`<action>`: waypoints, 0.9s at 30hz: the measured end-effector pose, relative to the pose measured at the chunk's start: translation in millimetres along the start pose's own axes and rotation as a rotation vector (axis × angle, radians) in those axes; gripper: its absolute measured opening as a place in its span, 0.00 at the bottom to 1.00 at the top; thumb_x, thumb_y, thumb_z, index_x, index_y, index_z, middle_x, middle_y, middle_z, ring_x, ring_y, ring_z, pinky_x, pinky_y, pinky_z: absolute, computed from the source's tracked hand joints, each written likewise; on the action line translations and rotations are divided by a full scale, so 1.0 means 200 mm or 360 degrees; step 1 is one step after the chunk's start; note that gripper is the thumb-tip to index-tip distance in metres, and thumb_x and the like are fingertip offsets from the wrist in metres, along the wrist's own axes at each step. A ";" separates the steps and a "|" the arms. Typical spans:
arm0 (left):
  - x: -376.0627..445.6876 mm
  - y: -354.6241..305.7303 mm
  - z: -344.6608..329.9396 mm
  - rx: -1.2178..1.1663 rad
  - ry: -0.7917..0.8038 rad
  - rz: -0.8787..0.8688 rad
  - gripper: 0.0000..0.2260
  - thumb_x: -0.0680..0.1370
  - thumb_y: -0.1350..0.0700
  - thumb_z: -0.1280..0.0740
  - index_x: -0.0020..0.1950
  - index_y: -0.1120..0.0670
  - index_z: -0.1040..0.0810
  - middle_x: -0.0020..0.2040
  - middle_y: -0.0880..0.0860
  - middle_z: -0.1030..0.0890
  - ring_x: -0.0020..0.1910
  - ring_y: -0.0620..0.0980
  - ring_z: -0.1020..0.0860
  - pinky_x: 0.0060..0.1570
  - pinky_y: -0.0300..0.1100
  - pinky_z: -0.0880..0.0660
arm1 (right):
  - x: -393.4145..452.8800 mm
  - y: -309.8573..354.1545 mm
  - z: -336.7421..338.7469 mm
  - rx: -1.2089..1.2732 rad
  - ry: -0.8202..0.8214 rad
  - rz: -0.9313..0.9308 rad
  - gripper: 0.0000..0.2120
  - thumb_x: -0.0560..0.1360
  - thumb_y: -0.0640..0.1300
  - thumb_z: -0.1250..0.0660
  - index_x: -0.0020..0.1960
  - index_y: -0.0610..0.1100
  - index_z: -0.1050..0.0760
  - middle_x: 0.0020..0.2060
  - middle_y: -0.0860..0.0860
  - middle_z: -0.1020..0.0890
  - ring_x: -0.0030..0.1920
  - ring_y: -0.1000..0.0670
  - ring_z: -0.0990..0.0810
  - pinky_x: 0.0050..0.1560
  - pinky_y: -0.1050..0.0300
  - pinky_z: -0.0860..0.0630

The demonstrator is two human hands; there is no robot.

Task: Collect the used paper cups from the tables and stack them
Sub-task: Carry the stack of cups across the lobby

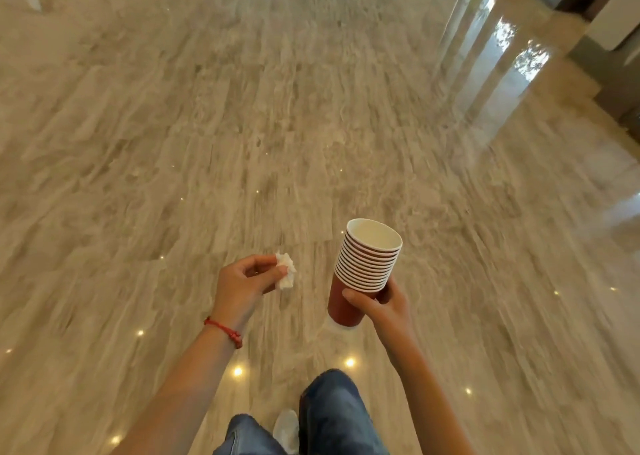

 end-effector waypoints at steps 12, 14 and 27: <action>1.39 -0.43 -0.59 0.0042 -0.0009 -0.0027 0.08 0.67 0.65 0.26 0.42 0.55 0.19 0.40 0.55 0.18 0.37 0.47 0.19 0.34 0.33 0.22 | 1.61 0.39 0.03 0.0016 0.0067 0.0115 0.22 0.66 0.38 0.24 0.57 0.49 0.25 0.48 0.57 0.16 0.50 0.58 0.18 0.44 0.68 0.24; 1.61 -0.56 -0.69 0.0027 -0.0003 -0.0048 0.08 0.67 0.65 0.26 0.42 0.55 0.18 0.40 0.55 0.18 0.37 0.46 0.19 0.34 0.33 0.22 | 1.87 0.49 0.04 0.0015 0.0082 0.0121 0.23 0.65 0.38 0.23 0.57 0.47 0.25 0.48 0.56 0.16 0.50 0.57 0.18 0.44 0.68 0.24; 3.11 -1.01 -1.20 -0.0041 0.0029 0.0007 0.08 0.67 0.66 0.27 0.41 0.54 0.19 0.35 0.50 0.16 0.35 0.44 0.18 0.33 0.32 0.23 | 3.45 0.86 0.01 0.0019 -0.0034 0.0080 0.21 0.65 0.34 0.25 0.56 0.46 0.24 0.46 0.54 0.16 0.48 0.57 0.18 0.43 0.66 0.23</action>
Point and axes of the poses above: each hand's wrist, its own x-axis towards the middle knuckle, its own z-axis out of the back of the hand, y = z × x, the point moved 6 cm from there along x, towards the middle knuckle
